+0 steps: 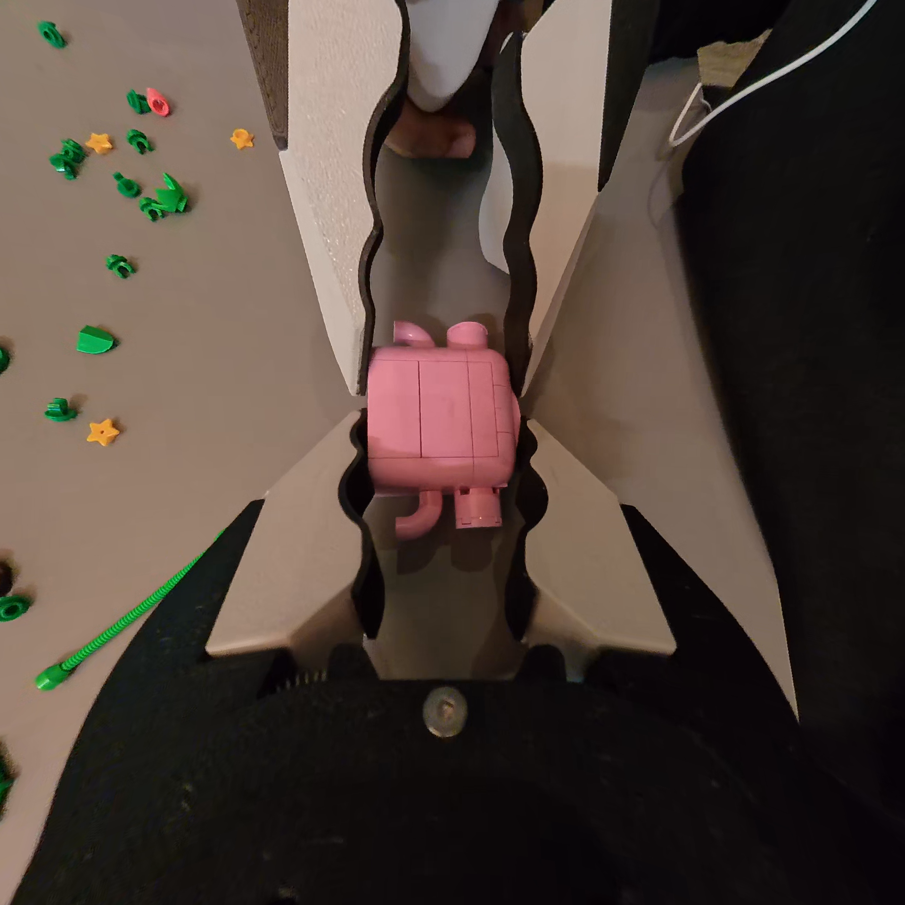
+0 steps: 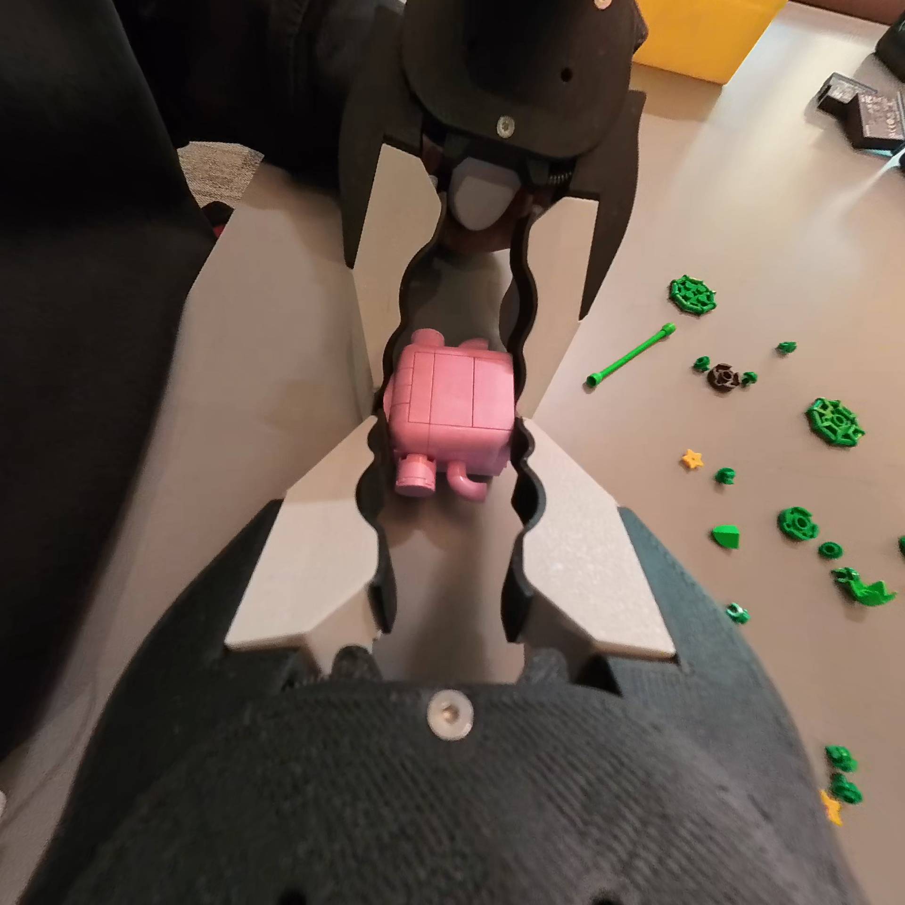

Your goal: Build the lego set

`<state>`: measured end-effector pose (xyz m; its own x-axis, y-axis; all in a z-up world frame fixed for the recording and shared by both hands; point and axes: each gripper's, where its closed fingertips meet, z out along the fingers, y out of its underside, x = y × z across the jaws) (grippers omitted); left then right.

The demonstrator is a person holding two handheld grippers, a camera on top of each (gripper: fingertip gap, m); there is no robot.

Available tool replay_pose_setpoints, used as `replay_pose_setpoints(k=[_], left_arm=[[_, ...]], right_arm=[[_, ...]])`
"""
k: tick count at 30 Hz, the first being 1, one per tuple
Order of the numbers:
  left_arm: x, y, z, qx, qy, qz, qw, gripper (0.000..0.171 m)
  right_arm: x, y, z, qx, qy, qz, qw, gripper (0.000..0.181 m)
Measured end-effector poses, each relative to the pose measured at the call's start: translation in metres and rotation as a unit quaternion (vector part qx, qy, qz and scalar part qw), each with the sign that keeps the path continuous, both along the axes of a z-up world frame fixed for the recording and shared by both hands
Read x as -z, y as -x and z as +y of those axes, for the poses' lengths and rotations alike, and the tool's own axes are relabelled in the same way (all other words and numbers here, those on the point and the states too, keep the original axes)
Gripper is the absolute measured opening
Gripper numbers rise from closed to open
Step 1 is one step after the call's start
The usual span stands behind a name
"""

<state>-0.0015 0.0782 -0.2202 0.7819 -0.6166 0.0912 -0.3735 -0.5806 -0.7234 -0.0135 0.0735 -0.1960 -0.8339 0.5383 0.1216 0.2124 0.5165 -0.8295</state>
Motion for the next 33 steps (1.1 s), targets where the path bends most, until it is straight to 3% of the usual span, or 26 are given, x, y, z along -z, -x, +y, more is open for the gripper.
replay_pose_setpoints(k=[10, 14, 18, 28, 33], left_arm=[[0.000, 0.001, 0.001, 0.001, 0.001, -0.002, 1.000, 0.054], [0.001, 0.000, 0.000, 0.004, -0.001, 0.007, 1.000, 0.062], [-0.007, -0.002, -0.003, 0.014, -0.008, -0.031, 0.999, 0.068], [-0.007, 0.003, -0.004, 0.004, -0.002, -0.034, 0.999, 0.051], [-0.006, 0.003, -0.004, 0.005, -0.002, -0.032, 0.999, 0.051]], right_arm=[[0.000, 0.001, 0.001, -0.005, 0.006, -0.009, 1.000, 0.049], [0.001, 0.001, 0.003, -0.005, -0.003, 0.004, 1.000, 0.050], [0.007, 0.001, 0.006, 0.003, -0.023, 0.000, 1.000, 0.070], [0.002, 0.003, 0.003, 0.007, -0.004, 0.002, 1.000, 0.059], [0.004, 0.002, 0.001, 0.001, -0.005, -0.008, 1.000, 0.053]])
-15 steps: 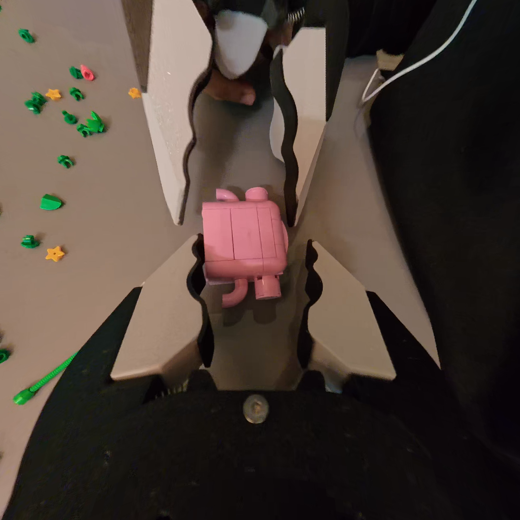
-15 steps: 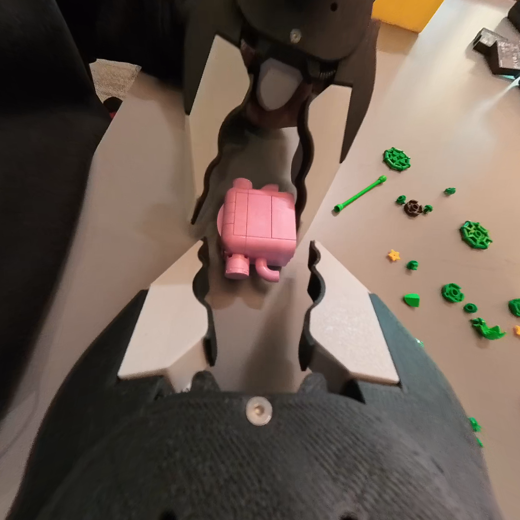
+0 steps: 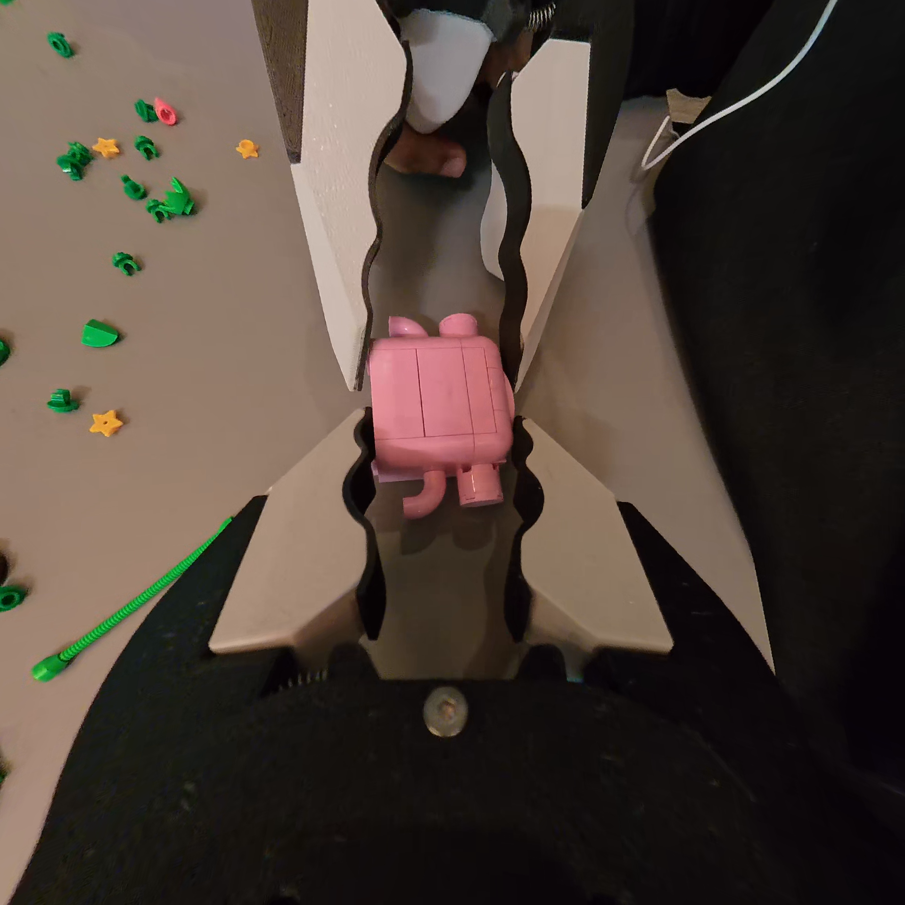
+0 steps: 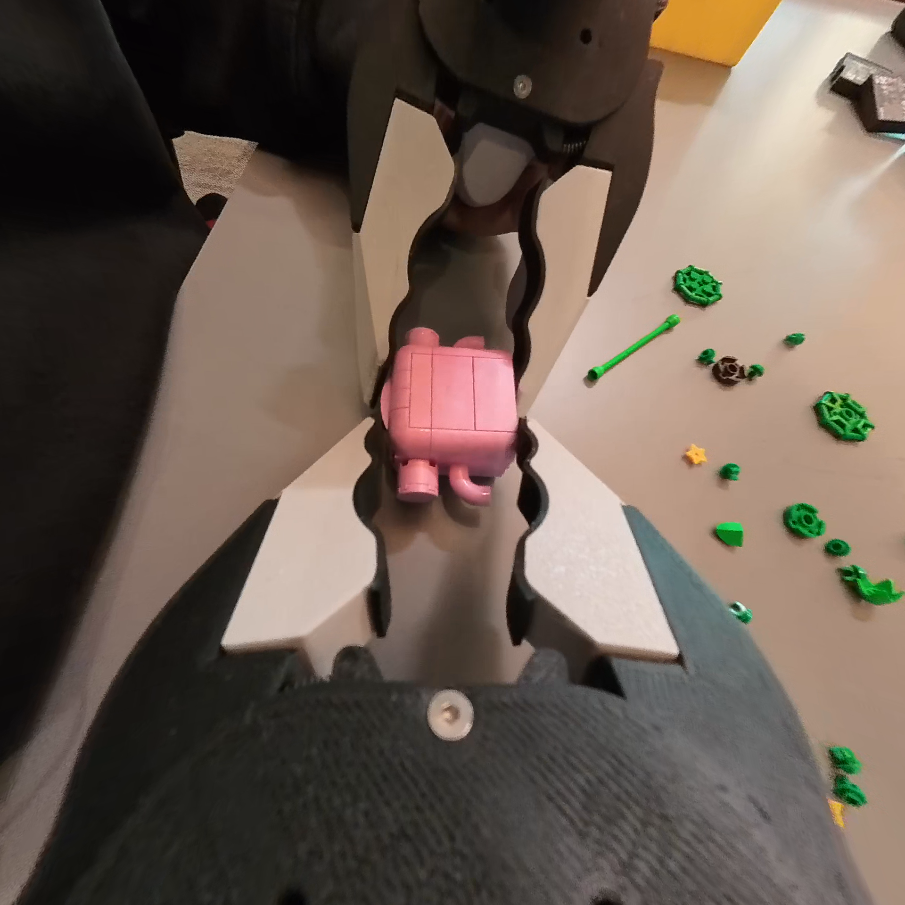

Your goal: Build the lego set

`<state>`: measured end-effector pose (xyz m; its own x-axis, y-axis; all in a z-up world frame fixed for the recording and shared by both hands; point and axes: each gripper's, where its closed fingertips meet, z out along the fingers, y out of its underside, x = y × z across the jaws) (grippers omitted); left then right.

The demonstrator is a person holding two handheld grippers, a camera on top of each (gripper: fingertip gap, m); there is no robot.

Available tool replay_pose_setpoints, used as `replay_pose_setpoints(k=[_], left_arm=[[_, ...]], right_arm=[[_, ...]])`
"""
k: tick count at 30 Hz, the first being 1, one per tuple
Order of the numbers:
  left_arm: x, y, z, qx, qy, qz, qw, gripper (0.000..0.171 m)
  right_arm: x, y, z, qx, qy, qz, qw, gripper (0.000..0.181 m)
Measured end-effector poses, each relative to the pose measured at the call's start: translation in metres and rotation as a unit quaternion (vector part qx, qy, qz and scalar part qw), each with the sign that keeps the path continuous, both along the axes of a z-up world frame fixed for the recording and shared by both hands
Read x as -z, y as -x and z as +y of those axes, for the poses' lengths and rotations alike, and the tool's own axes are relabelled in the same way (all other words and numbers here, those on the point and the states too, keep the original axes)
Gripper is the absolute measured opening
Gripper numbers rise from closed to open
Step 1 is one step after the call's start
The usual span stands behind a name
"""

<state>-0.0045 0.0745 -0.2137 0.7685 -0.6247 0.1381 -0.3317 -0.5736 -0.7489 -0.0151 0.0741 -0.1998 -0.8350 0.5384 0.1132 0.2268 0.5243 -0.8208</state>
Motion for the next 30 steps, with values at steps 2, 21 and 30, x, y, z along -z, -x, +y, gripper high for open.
replay_pose_setpoints(k=[2, 21, 30], left_arm=[[0.000, 0.000, 0.000, 0.002, -0.003, 0.006, 1.000, 0.051], [-0.033, 0.028, 0.014, -0.089, -0.046, -0.112, 0.989, 0.052], [-0.099, 0.050, 0.013, -0.097, -0.069, -0.446, 0.887, 0.050]], right_arm=[[0.000, 0.000, 0.000, 0.001, 0.002, -0.004, 1.000, 0.053], [-0.033, 0.019, 0.019, 0.074, 0.048, 0.091, 0.992, 0.086], [-0.077, 0.031, 0.035, 0.127, 0.242, 0.091, 0.958, 0.086]])
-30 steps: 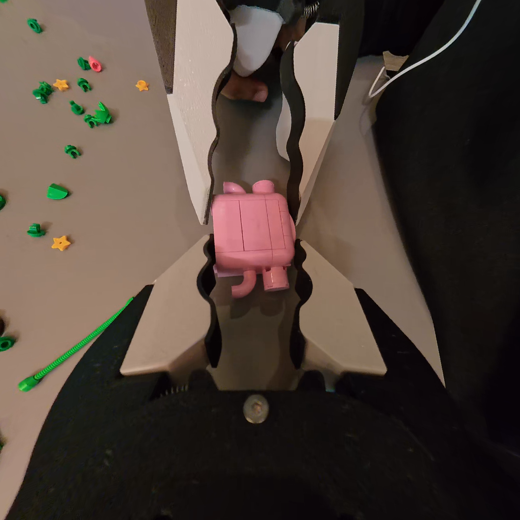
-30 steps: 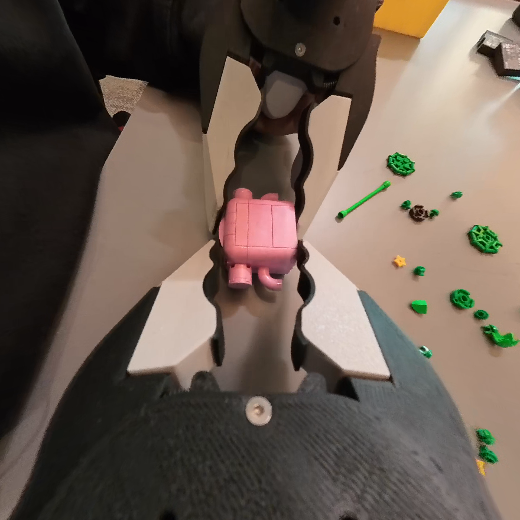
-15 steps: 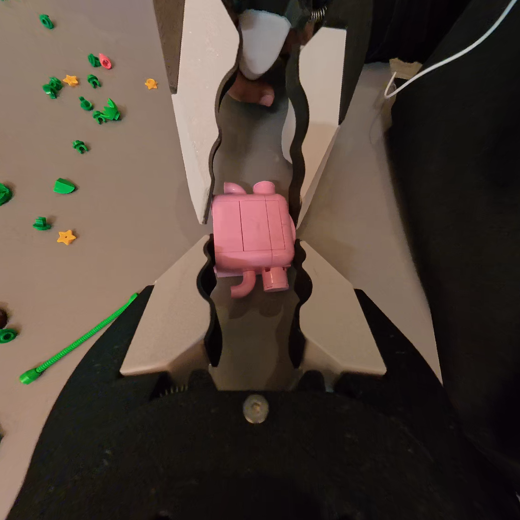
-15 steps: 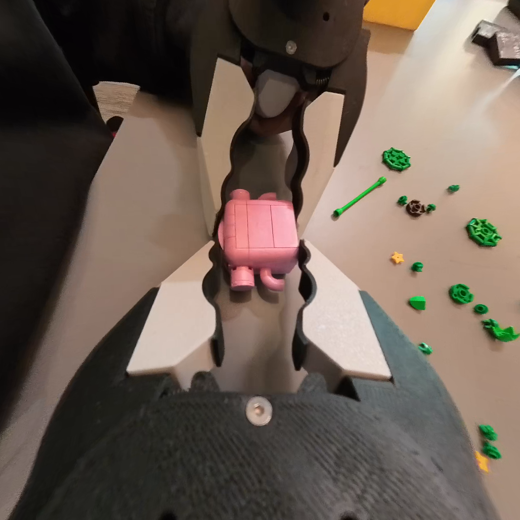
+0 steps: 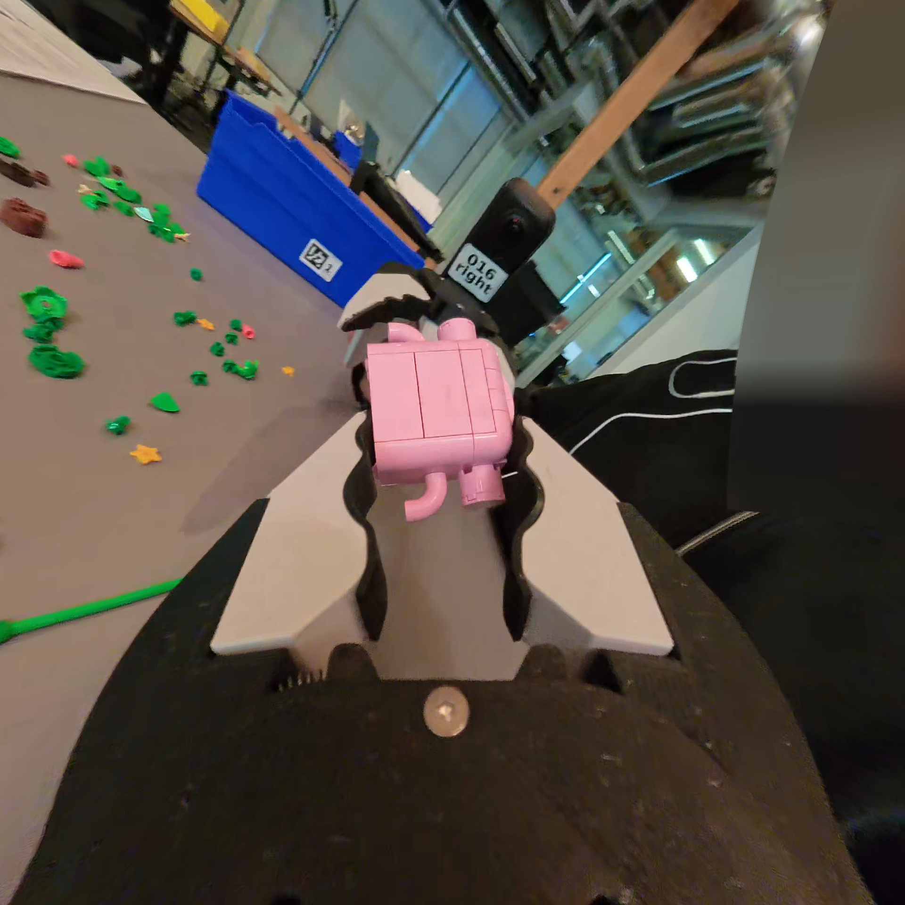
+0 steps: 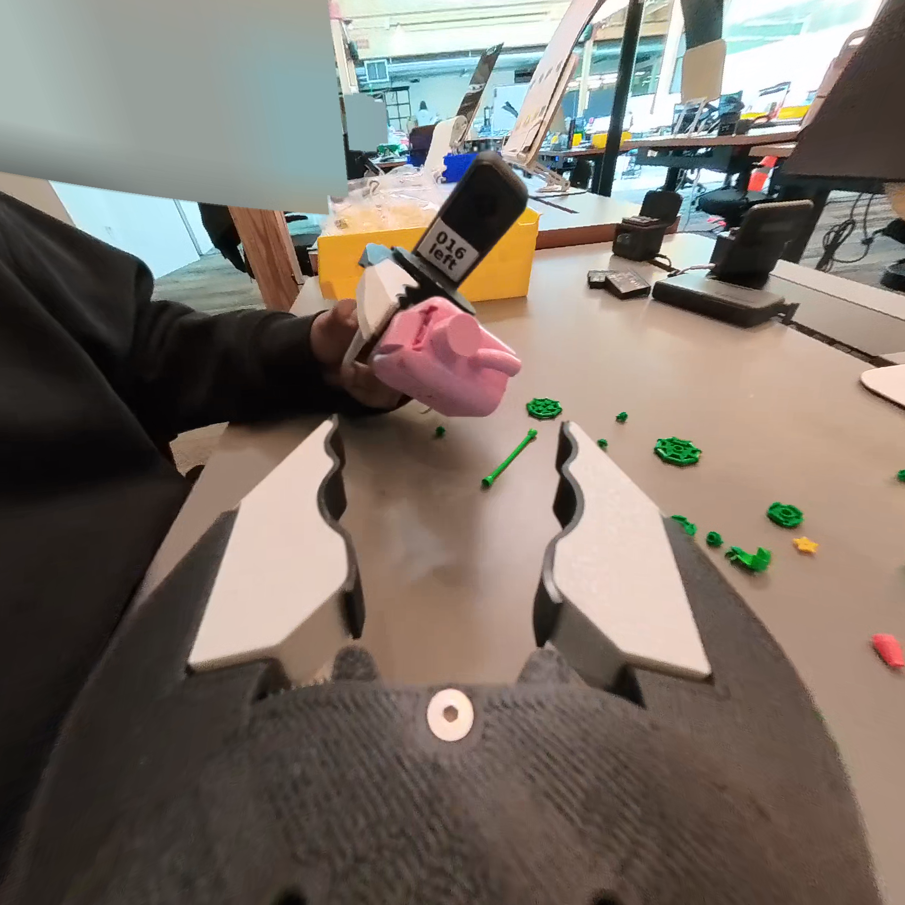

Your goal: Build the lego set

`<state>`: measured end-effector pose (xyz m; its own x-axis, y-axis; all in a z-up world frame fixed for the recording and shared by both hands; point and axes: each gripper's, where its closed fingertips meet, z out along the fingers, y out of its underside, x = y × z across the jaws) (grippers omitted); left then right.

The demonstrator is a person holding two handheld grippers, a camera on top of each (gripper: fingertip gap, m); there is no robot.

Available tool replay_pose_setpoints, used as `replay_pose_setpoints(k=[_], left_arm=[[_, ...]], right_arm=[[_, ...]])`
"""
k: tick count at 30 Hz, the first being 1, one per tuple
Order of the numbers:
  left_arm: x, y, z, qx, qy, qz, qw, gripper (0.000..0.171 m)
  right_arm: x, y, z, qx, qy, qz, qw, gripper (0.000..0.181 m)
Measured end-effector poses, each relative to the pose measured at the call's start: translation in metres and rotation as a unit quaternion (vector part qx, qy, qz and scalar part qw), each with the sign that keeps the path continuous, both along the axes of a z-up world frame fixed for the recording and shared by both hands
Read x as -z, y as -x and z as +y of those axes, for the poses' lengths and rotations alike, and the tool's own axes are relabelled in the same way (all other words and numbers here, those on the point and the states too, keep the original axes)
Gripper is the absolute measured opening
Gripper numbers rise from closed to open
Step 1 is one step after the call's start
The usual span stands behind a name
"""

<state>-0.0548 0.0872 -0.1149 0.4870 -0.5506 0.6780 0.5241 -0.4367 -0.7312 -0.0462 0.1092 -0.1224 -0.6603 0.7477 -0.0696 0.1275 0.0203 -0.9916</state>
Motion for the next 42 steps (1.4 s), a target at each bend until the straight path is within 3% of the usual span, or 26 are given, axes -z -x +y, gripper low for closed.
replay_pose_setpoints(k=[6, 10, 12, 14, 17, 21, 24, 26, 30, 33, 42], left_arm=[[-0.009, -0.013, -0.002, 0.067, 0.008, -0.119, 0.991, 0.050], [-0.005, -0.031, -0.005, 0.131, 0.050, -0.178, 0.974, 0.050], [0.005, -0.042, -0.005, 0.152, 0.078, -0.181, 0.968, 0.050], [0.006, -0.050, -0.006, 0.172, 0.086, -0.188, 0.963, 0.051], [0.006, -0.050, -0.004, 0.161, 0.077, -0.179, 0.968, 0.054], [0.001, -0.032, 0.005, 0.063, 0.020, -0.064, 0.996, 0.080], [-0.003, -0.018, 0.007, -0.027, -0.038, 0.080, 0.996, 0.087], [0.001, -0.013, 0.008, -0.081, -0.067, 0.203, 0.973, 0.089], [0.013, -0.014, 0.011, -0.145, -0.110, 0.415, 0.891, 0.079], [0.017, -0.023, 0.013, -0.149, -0.118, 0.469, 0.863, 0.077], [0.027, -0.029, 0.020, -0.170, -0.112, 0.548, 0.811, 0.081]], right_arm=[[-0.002, 0.001, -0.008, 0.036, -0.099, 0.064, 0.992, 0.090], [-0.004, -0.009, -0.025, -0.004, -0.111, 0.088, 0.990, 0.085], [-0.001, -0.015, -0.033, -0.036, -0.102, 0.076, 0.991, 0.073], [0.002, -0.021, -0.039, -0.070, -0.085, 0.057, 0.992, 0.044], [0.000, -0.019, -0.032, -0.073, -0.029, 0.000, 0.997, 0.043], [0.000, -0.010, -0.017, -0.066, 0.092, -0.091, 0.989, 0.041], [0.006, -0.007, -0.012, -0.064, 0.143, -0.143, 0.977, 0.041], [0.009, -0.006, -0.013, -0.069, 0.175, -0.171, 0.967, 0.039], [0.014, -0.006, -0.016, -0.075, 0.212, -0.206, 0.952, 0.039], [0.014, -0.005, -0.016, -0.075, 0.231, -0.216, 0.946, 0.039], [0.008, 0.008, -0.001, -0.048, 0.357, -0.231, 0.904, 0.038]])
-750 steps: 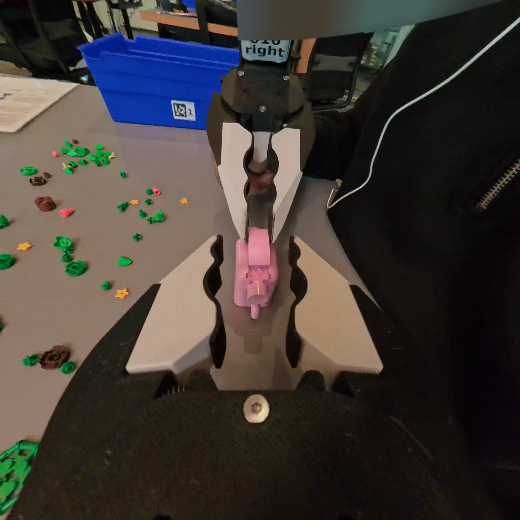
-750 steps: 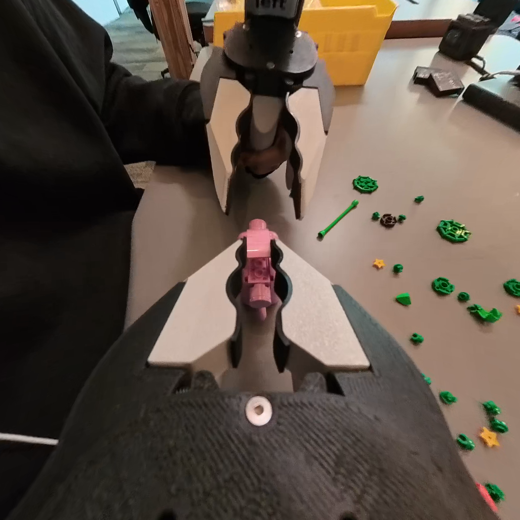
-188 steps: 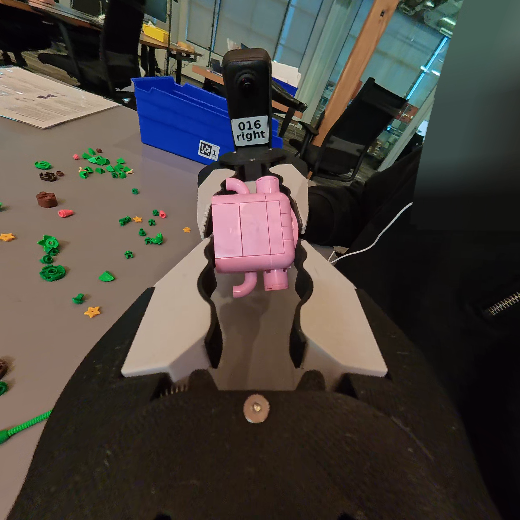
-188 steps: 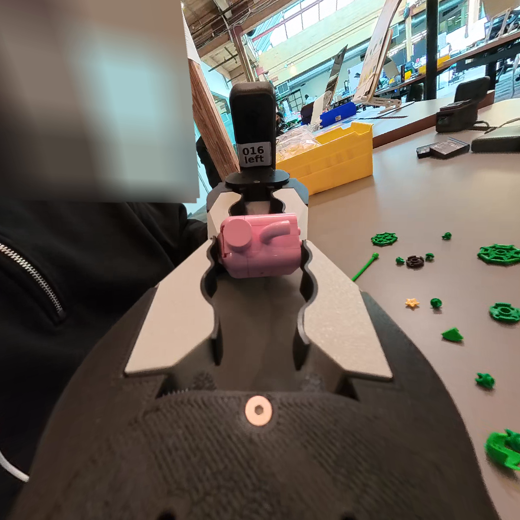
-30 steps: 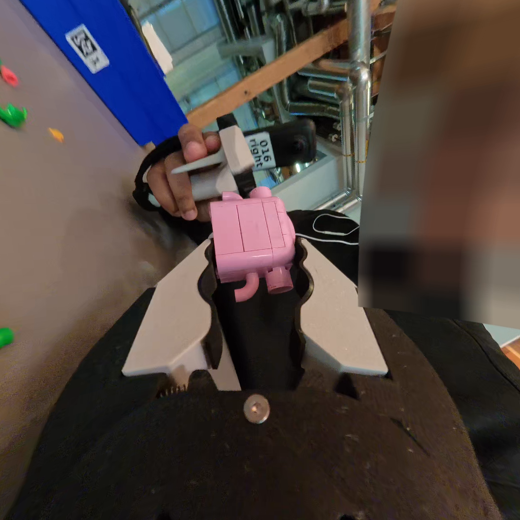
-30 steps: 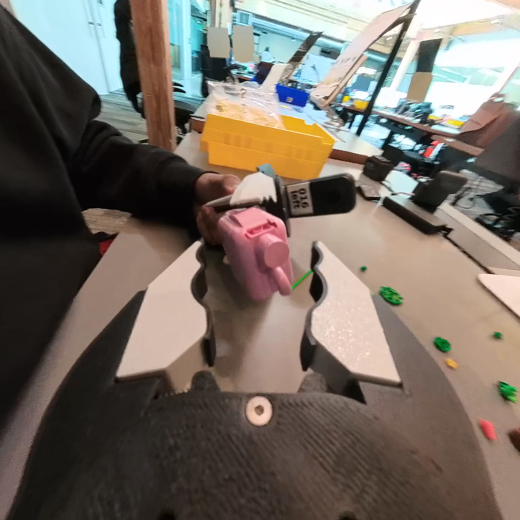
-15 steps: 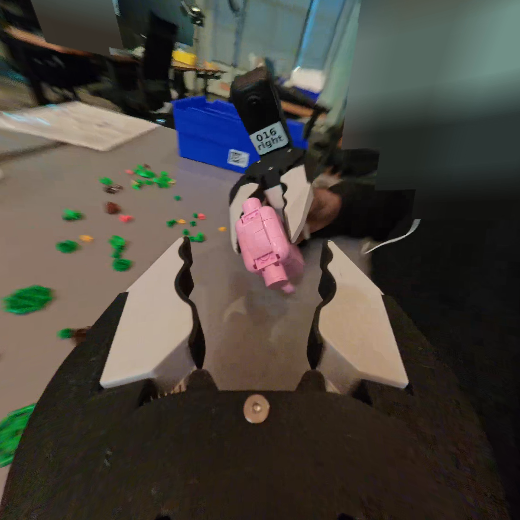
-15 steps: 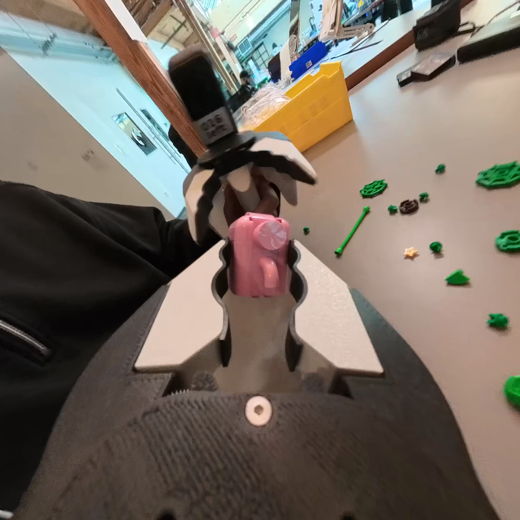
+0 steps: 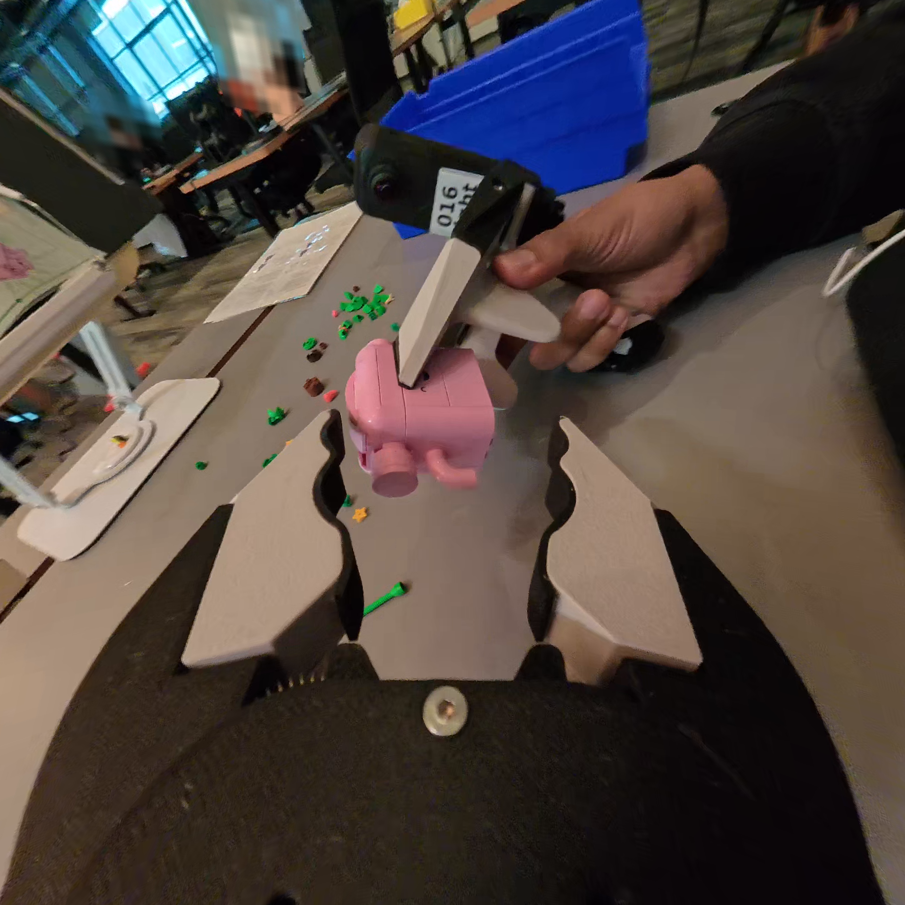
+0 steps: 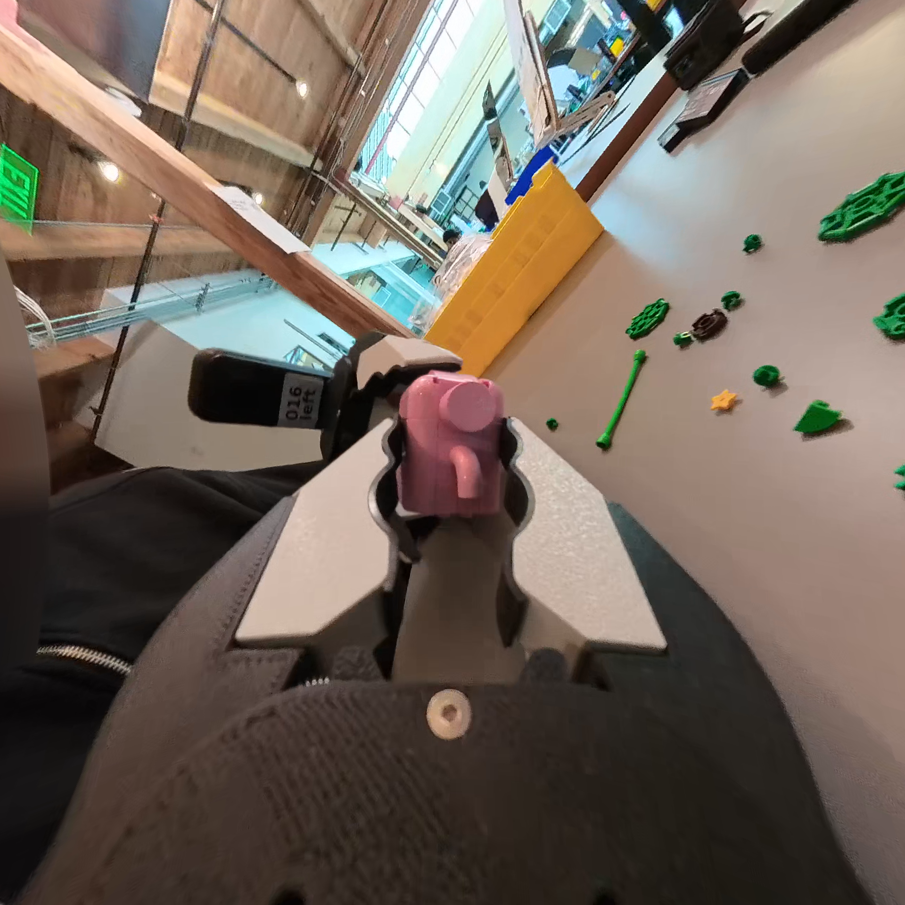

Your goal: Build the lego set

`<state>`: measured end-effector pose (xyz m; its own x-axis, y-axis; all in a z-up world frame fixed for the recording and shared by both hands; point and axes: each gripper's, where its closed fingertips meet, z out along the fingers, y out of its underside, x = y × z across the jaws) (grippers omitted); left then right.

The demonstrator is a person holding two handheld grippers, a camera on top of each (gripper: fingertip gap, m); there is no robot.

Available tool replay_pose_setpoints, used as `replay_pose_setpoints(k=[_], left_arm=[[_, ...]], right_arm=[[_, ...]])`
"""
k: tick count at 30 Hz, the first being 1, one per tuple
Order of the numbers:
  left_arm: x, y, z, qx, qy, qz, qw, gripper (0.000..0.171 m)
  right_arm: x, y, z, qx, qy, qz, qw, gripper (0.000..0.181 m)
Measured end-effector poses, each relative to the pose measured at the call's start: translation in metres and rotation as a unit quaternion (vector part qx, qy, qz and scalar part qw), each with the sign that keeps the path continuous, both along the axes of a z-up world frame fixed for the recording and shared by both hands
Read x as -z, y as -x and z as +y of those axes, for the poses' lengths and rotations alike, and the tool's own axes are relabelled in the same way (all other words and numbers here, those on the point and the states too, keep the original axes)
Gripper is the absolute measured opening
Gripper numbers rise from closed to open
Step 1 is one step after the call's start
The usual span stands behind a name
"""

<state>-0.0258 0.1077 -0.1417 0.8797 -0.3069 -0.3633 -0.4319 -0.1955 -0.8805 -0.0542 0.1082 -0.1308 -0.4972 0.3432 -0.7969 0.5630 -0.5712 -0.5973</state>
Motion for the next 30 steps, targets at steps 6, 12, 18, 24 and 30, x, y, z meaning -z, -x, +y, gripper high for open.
replay_pose_setpoints(k=[6, 12, 18, 24, 30], left_arm=[[-0.001, 0.011, 0.001, -0.035, -0.010, 0.031, 0.999, 0.055], [-0.012, 0.009, -0.005, -0.006, -0.021, -0.037, 0.999, 0.054], [-0.030, 0.001, -0.014, 0.053, -0.041, -0.130, 0.989, 0.052], [-0.055, -0.016, -0.028, 0.139, -0.074, -0.226, 0.961, 0.052], [-0.060, -0.032, -0.034, 0.180, -0.082, -0.228, 0.953, 0.052]], right_arm=[[-0.002, 0.000, -0.007, 0.001, -0.006, 0.005, 1.000, 0.038], [-0.010, -0.007, -0.006, -0.008, -0.065, 0.075, 0.995, 0.066], [-0.023, -0.022, 0.000, 0.027, -0.293, 0.267, 0.918, 0.084], [-0.031, -0.041, -0.030, 0.038, -0.402, 0.398, 0.824, 0.077], [-0.051, -0.054, -0.040, 0.070, -0.402, 0.452, 0.793, 0.051]])
